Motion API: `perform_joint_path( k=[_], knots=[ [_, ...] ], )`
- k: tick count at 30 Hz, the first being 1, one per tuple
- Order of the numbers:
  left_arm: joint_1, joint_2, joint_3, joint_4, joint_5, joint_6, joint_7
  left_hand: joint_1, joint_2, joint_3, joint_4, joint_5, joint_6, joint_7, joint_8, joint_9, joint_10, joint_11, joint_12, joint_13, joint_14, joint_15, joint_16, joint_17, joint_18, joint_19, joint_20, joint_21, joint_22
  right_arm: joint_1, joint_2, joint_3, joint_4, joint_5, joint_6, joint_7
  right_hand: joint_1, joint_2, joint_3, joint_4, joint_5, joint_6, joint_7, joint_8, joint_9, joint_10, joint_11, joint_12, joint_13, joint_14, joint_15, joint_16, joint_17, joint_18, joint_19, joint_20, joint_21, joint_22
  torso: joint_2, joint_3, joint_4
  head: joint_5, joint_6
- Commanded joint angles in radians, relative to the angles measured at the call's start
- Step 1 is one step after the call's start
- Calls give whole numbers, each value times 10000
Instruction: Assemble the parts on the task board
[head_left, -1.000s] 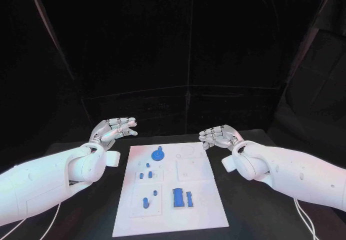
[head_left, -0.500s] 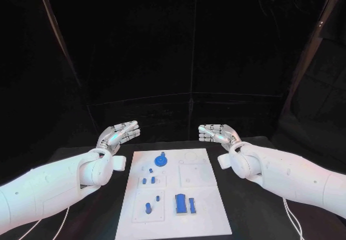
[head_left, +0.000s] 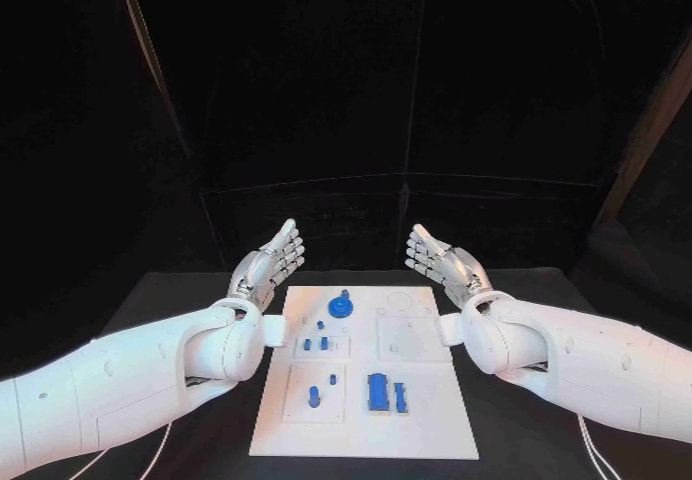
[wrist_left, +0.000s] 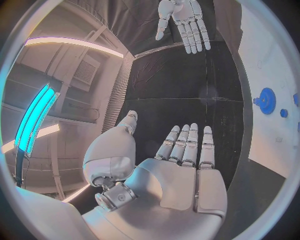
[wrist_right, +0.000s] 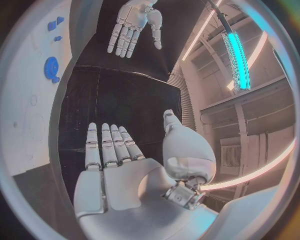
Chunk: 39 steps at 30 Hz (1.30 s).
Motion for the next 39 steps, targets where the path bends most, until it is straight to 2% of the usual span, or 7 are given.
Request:
perform_joint_path(
  k=[1,4,5,11,34,35,39],
  knots=[
    [-87,-89,115,452,-688,-1810,-62,-1898,24,-347,-19,-122,-1301,-391,-80,-28,-1366,-557,-70,-32,-1276,-282,-917,-40,-996,-1043,-390,-83,-499,-24,-191,27,614,813,-1782,683,-2090,-4,-4,-202,-663,-1309,-671,-77,-239,-1501,-197,-72,-44,-1540,-69,-85,-388,-301,-1403,-880,-569,-816,2,4,20,2,0],
    [-187,-156,229,836,-823,-2270,-88,-2408,24,-1138,-19,-122,-1652,-391,-80,-28,-1735,-557,-70,-32,-1623,-282,-917,-40,-996,-1322,-495,-83,-631,-66,-386,39,1158,1016,-2269,820,-2642,-4,-4,-202,-663,-1656,-671,-77,-239,-1900,-197,-72,-44,-1946,-69,-85,-388,-300,-1770,-880,-569,-816,2,4,20,2,0],
    [-206,-169,251,909,-849,-2358,-93,-2545,24,-1138,-19,-122,-1749,-391,-80,-28,-1836,-557,-70,-32,-1713,-282,-917,-40,-996,-1396,-1208,-83,-667,-74,-426,42,1268,1058,-2368,848,-2792,-4,-4,-202,-663,-1750,-671,-77,-239,-2010,-197,-72,-44,-2057,-69,-85,-388,-1001,-1877,-880,-569,-816,2,4,20,2,0],
    [-240,-192,289,1038,-895,-2512,-102,-3286,24,-1138,-19,-122,-2257,-391,-80,-28,-2371,-557,-70,-32,-2216,-282,-917,-40,-996,-1803,-1208,-83,-1542,-94,-521,48,1532,1156,-2604,914,-3620,-4,-4,-202,-663,-2273,-671,-77,-239,-2599,-197,-72,-44,-2667,-69,-85,-388,-1001,-2441,-880,-569,-816,2,4,20,2,0],
    [-240,-192,289,1038,-895,-2512,-102,-4849,24,-1138,-19,-122,-3318,-391,-80,-28,-3484,-557,-70,-32,-3241,-282,-917,-40,-996,-3223,-1208,-83,-1542,-94,-521,48,1532,1156,-2604,914,-5348,-4,-4,-202,-663,-3343,-671,-77,-239,-3866,-197,-72,-44,-3962,-69,-85,-388,-1001,-3585,-880,-569,-816,2,4,20,2,0],
    [-240,-192,289,1038,-895,-2512,-102,-4889,24,-1138,-19,-122,-4046,-391,-80,-28,-3521,-557,-70,-32,-3967,-282,-917,-40,-996,-3223,-1208,-83,-1542,-94,-521,48,1532,1156,-2604,914,-5466,-4,-4,-202,-663,-4090,-671,-77,-239,-3930,-197,-72,-44,-4024,-69,-85,-388,-1001,-3681,-880,-569,-816,2,4,20,2,0],
    [-240,-192,289,1038,-895,-2512,-102,-4997,24,-1138,-19,-122,-4046,-391,-80,-28,-4239,-557,-70,-32,-3967,-282,-917,-40,-996,-3223,-1208,-83,-1542,-94,-521,48,1532,1156,-2604,914,-6522,-4,-4,-202,-663,-4090,-671,-77,-239,-4703,-197,-72,-44,-4811,-69,-85,-388,-1001,-4398,-880,-569,-816,2,4,20,2,0]
  ],
)
